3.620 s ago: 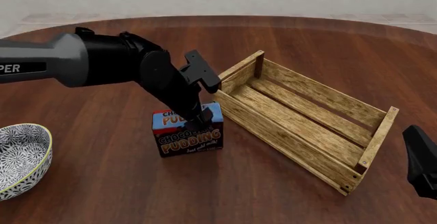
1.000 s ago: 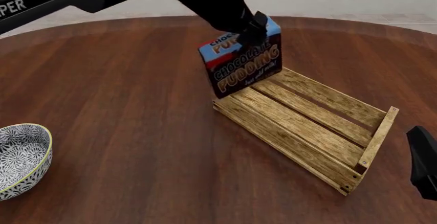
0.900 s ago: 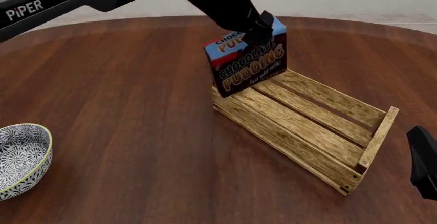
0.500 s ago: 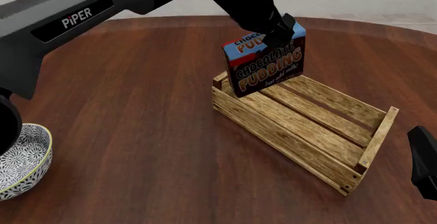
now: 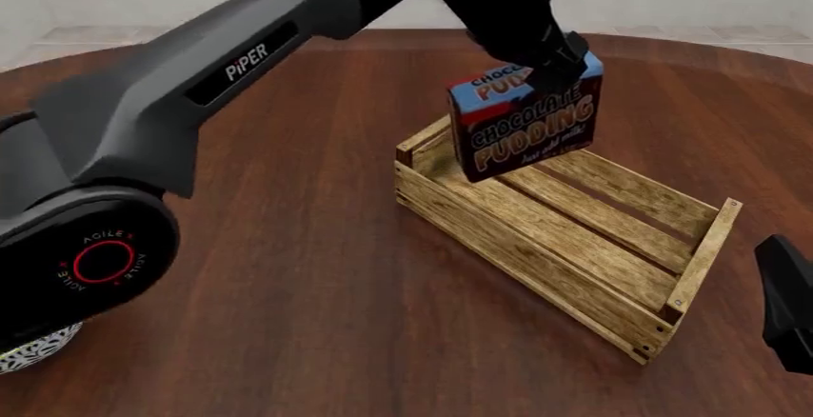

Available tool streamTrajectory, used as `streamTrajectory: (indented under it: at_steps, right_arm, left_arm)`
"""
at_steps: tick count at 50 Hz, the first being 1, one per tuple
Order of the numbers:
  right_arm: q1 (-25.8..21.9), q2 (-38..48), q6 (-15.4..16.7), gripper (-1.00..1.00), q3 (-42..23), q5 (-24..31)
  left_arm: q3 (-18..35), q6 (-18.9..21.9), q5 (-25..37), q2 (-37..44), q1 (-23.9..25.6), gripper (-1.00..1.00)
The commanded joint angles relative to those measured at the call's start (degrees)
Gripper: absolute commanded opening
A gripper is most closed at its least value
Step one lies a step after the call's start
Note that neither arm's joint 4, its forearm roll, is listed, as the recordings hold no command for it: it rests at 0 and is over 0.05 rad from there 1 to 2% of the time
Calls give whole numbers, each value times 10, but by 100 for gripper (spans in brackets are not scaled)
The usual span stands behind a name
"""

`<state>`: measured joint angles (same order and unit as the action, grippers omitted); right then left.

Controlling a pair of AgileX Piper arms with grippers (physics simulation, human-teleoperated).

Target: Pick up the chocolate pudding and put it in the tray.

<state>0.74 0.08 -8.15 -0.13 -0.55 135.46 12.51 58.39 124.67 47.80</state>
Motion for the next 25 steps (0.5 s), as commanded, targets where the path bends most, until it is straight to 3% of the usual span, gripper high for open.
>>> streamTrajectory:
  at_steps: [1, 7, 14, 25]
  right_arm:
    - [-3, 0, 1, 100, 0, 1]
    - [-4, 0, 1, 100, 0, 0]
    - [-7, 0, 2, 100, 0, 0]
    - [-7, 0, 2, 100, 0, 0]
  left_arm:
    - [104, 11, 47, 61, 10, -100]
    - [149, 13, 64, 90, 15, -100]
    - [242, 14, 105, 142, 15, -100]
    - [262, 11, 105, 161, 25, -100]
